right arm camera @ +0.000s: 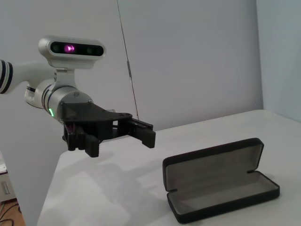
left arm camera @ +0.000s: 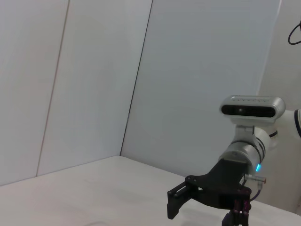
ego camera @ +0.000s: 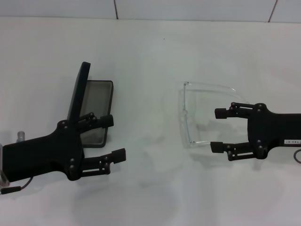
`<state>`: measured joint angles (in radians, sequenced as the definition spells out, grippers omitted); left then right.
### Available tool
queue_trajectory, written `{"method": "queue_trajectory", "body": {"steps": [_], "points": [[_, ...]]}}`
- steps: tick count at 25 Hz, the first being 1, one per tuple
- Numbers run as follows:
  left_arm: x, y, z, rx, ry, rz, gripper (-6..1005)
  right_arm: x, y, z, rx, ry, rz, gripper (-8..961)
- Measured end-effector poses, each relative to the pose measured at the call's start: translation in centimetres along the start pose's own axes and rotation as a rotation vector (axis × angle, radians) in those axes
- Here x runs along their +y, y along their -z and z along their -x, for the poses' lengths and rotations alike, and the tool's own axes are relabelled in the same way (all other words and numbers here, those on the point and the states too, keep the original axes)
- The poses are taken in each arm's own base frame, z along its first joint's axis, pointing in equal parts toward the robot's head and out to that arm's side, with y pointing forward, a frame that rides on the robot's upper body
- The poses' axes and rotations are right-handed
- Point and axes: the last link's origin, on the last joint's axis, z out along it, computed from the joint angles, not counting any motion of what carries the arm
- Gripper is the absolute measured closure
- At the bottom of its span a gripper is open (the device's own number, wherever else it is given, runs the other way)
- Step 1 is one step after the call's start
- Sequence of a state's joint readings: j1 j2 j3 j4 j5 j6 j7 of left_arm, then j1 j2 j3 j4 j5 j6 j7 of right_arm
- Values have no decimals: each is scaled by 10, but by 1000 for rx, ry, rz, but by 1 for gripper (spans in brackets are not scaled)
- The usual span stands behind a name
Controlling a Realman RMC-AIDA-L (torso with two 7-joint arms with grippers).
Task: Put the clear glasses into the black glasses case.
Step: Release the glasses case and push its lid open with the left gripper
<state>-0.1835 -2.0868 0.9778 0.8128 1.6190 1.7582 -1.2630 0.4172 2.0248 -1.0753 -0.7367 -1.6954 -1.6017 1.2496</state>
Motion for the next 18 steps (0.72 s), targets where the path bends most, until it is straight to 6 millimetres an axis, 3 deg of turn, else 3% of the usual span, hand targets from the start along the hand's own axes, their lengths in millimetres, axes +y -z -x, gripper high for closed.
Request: {"method": "queue_trajectory", "body": {"steps": [14, 18], "points": [[-3, -3, -6, 18, -14, 2, 120, -1, -3, 0, -22, -5, -8, 96], [-8, -4, -18, 84, 5, -14, 120, -2, -3, 0, -21, -5, -15, 96]]}}
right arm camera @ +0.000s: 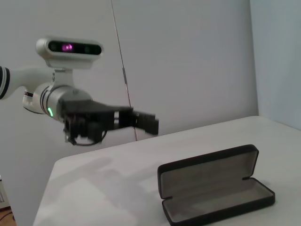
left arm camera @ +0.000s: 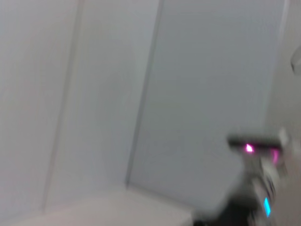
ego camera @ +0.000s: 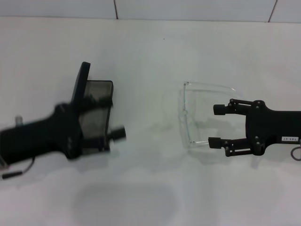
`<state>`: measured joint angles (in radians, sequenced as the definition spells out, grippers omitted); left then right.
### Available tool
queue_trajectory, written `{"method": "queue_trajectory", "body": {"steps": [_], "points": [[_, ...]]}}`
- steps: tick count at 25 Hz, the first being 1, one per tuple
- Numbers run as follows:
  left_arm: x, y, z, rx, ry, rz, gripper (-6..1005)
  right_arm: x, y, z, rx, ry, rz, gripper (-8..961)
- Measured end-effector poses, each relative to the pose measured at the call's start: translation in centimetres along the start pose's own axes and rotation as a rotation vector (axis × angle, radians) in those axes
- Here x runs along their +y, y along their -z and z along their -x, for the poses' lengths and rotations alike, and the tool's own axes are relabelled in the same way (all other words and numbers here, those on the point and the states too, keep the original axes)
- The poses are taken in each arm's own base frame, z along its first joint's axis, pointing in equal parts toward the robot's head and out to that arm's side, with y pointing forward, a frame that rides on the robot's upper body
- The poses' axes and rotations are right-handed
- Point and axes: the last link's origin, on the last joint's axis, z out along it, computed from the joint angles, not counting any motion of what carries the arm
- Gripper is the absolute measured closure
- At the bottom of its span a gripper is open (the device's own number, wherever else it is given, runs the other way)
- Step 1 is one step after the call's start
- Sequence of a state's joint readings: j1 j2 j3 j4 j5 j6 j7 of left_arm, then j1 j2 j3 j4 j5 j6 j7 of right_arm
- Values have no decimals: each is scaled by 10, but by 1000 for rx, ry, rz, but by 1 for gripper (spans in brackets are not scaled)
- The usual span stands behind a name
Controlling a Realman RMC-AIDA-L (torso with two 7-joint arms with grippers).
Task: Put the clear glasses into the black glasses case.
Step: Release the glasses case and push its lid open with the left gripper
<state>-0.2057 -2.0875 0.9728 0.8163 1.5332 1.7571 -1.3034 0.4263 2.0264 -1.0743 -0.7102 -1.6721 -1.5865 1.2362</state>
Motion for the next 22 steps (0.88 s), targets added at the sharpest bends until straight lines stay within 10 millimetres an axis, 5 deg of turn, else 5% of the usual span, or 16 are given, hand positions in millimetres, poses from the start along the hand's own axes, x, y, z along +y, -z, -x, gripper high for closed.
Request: {"method": "queue_trajectory", "body": {"steps": [5, 12, 17, 22], "points": [[-11, -4, -52, 92, 102, -3, 121, 0, 0, -2, 2, -11, -4, 96], [-45, -33, -133, -183, 282, -212, 144, 1, 3, -3, -11, -25, -10, 96], [-61, -56, -156, -551, 414, -512, 198, 4, 5, -4, -21, -40, -5, 96], [-66, -79, -142, -784, 414, -658, 236, 1, 5, -6, -21, -50, -26, 96]]}}
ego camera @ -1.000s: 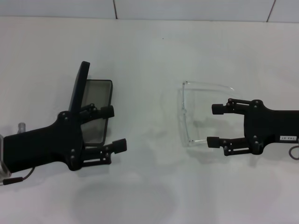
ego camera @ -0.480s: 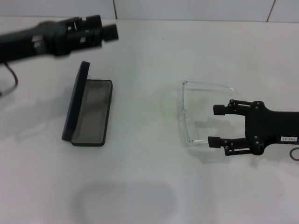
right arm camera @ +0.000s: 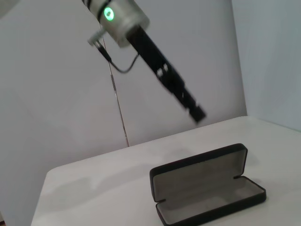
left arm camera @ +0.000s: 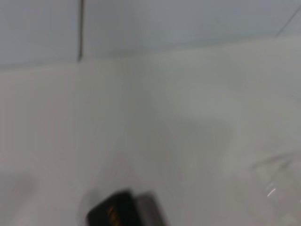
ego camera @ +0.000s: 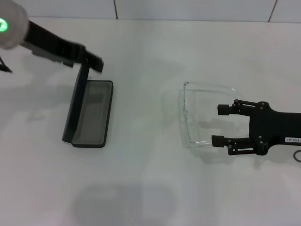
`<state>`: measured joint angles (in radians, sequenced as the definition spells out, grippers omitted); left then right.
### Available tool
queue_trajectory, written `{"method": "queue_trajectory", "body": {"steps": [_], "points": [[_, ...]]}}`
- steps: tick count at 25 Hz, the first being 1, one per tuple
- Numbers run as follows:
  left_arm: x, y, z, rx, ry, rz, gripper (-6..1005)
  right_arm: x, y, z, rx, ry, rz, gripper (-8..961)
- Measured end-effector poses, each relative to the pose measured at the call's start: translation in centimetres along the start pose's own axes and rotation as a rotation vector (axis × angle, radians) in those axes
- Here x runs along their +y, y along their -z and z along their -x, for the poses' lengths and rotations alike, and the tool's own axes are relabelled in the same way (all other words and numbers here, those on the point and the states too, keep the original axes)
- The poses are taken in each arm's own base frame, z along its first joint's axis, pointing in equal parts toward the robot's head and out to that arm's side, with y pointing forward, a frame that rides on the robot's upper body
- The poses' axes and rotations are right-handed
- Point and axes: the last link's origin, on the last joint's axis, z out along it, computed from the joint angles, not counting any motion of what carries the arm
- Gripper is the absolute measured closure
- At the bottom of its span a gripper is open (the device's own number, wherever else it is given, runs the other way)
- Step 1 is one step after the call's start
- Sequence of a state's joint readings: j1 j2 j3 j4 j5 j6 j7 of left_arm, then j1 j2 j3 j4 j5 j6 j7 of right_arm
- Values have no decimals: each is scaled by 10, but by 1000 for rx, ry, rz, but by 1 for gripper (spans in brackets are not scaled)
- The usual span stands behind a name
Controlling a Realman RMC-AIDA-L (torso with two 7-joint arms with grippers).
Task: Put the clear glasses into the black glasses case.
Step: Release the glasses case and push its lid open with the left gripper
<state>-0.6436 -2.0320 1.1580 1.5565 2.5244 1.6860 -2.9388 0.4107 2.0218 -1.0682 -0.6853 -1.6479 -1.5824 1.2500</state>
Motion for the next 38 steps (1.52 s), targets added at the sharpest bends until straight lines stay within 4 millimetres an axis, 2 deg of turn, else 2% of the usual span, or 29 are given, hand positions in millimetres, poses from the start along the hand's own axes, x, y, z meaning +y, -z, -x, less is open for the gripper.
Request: {"method": "queue_trajectory", "body": {"steps": [3, 6, 7, 9, 20, 28, 34, 38], "points": [[4, -21, 3, -94, -6, -80, 242, 0, -2, 0, -1, 0, 3, 96], [1, -39, 6, -170, -2, -149, 248, 0, -2, 0, -1, 0, 5, 96], [1, -39, 6, -170, -2, -149, 250, 0, -2, 0, -2, 0, 5, 96], [-4, -54, 8, -212, 11, -180, 254, 1, -2, 0, -7, -2, 2, 96], [-11, -62, 11, -214, 19, -210, 276, 3, -3, -6, -14, -33, 3, 95], [-1, -65, 12, -203, -69, -235, 292, 4, -2, -6, -15, -35, 2, 95], [-1, -67, 11, -208, -73, -238, 509, 4, -1, -6, -21, -35, 0, 95], [-2, -66, 10, -210, -102, -239, 610, 3, 0, -6, -21, -35, -3, 95]]}}
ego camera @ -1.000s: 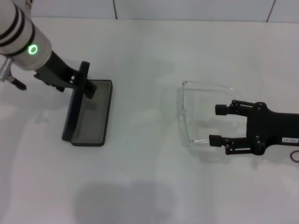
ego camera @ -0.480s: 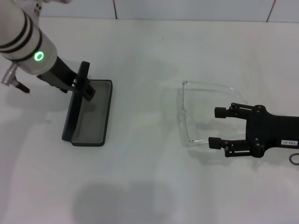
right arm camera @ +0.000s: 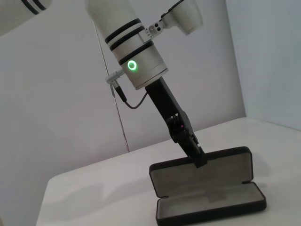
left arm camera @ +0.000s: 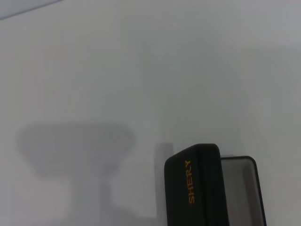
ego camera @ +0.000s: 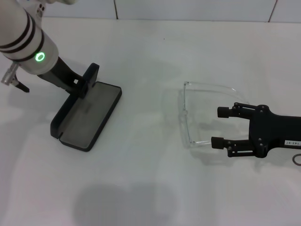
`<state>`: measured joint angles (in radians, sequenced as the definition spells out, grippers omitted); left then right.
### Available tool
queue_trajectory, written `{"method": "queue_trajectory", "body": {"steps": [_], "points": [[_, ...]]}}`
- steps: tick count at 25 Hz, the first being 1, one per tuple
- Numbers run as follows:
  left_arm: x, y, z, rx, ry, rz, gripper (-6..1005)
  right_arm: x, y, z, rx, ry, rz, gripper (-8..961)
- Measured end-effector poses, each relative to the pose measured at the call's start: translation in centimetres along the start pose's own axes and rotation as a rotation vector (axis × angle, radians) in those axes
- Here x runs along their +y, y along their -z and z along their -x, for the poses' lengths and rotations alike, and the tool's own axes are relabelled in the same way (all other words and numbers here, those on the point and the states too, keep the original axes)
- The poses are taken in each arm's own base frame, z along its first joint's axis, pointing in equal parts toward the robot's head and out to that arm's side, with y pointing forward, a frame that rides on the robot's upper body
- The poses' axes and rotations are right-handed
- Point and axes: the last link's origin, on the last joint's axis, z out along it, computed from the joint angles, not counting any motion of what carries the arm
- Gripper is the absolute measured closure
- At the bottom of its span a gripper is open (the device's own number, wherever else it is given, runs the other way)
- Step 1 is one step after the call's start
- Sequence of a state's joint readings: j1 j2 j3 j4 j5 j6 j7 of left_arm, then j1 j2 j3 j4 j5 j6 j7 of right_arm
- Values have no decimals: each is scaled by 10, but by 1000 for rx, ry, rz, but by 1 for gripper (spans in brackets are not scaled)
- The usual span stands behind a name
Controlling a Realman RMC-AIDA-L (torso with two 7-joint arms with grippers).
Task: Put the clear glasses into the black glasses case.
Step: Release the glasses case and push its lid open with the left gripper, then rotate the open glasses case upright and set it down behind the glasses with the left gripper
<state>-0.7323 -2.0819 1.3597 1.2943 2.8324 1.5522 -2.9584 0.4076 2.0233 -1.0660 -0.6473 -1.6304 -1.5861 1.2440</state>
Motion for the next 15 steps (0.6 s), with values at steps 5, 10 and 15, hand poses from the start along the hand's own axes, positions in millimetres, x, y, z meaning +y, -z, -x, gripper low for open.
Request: {"method": "queue_trajectory", "body": {"steps": [5, 10, 15], "points": [[1, 0, 0, -1, -40, -2, 720, -1, -1, 1, 1, 3, -4, 95], [10, 5, -8, 56, -217, -23, 773, -2, 0, 2, -13, 8, -10, 95], [19, 9, -18, 181, -499, -78, 776, -2, 1, 2, -23, 3, -21, 95]]}}
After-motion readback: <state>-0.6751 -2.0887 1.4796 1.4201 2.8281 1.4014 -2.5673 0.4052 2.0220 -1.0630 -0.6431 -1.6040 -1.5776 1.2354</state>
